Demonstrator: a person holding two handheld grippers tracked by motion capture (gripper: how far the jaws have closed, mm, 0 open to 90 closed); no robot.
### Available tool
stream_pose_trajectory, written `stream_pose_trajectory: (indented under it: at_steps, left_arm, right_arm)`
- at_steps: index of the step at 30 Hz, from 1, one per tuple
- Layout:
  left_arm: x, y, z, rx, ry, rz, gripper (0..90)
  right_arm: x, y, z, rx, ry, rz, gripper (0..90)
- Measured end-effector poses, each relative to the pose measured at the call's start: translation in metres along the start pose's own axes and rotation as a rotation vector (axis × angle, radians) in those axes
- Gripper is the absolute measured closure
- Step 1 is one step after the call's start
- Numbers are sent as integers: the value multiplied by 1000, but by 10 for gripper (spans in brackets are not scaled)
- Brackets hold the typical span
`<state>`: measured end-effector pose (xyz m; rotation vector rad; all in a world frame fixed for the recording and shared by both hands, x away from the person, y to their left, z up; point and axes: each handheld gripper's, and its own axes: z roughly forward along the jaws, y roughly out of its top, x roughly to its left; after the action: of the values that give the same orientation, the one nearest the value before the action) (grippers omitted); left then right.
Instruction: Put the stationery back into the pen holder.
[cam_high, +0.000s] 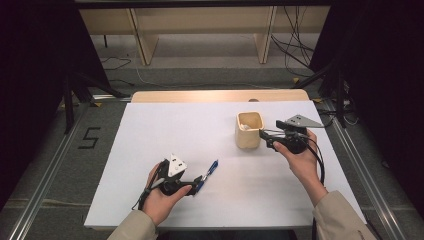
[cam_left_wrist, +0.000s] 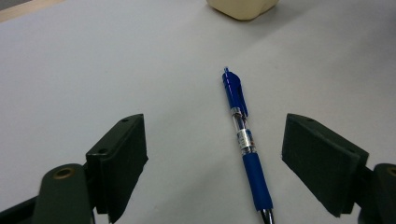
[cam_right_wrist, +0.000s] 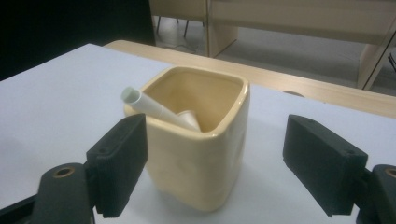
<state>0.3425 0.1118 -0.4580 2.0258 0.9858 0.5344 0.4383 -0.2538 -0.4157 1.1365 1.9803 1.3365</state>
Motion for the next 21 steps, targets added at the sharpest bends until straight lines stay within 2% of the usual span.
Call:
stream_pose_trajectory:
  at_steps: [4,6,13,21]
  left_arm:
    - [0,1,0,16,-1,17,249]
    - [-1,2,1,11,-1,3,279]
    - [2,7,1,52,5,-12,306]
    - [1,13,6,97,2,-30,316]
  right_arm:
    - [2,-5,-7,25,11,-10,234]
    - [3,-7,-10,39,21,-19,233]
    - [10,-18,-18,111,57,-58,240]
    - [14,-29,-24,150,96,-64,242]
